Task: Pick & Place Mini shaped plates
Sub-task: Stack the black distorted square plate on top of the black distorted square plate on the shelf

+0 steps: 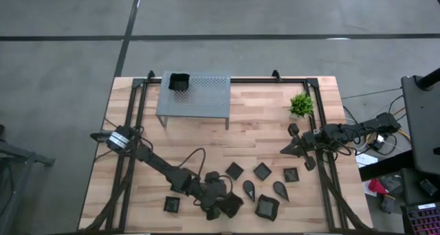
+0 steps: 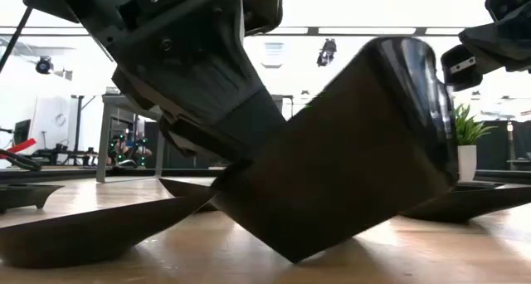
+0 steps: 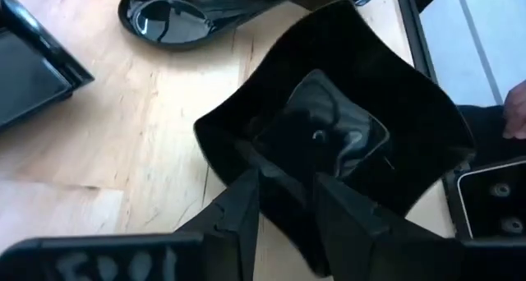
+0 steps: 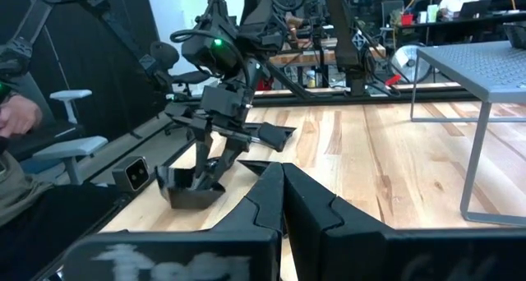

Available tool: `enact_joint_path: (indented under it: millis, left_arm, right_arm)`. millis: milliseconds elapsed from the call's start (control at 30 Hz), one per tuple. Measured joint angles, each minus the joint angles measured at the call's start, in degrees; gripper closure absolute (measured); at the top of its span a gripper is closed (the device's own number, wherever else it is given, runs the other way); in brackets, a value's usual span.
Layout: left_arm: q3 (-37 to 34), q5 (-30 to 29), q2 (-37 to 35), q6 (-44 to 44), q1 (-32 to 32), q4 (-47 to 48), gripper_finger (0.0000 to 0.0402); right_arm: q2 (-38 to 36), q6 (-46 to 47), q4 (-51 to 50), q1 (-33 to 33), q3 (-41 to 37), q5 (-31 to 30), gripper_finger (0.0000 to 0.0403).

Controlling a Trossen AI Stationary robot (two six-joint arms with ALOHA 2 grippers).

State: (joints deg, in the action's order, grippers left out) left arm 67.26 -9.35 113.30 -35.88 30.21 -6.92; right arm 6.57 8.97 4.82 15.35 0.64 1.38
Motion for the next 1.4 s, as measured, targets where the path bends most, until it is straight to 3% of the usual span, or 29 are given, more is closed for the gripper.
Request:
enact_joint_path:
  millis: [200,700,967,1133,1400]
  left_arm:
    - [0.0,0.0,0.0,-3.8,-0.3,0.1,0.0291]
    - [2.3,-1.0,0.0,-3.7,-0.4,0.3,0.0291]
    - [2.2,-6.6,0.0,-4.6,-0.5,3.8,0.0291]
    - [3.8,-7.0,0.0,-3.3,-0.5,4.0,0.0291]
    - [6.1,-9.2,-0.1,-2.7,-0.5,12.1,0.0291]
  right_arm:
    - [0.0,0.0,0.0,0.0,0.0,0.0,0.0394]
    - [0.0,0.0,0.0,0.0,0.0,0.0,0.0394]
    - [0.0,0.0,0.0,0.0,0.0,0.0,0.0394]
    - [0.0,0.0,0.0,0.0,0.0,0.0,0.0394]
    - [0.0,0.0,0.0,0.0,0.0,0.0,0.0394]
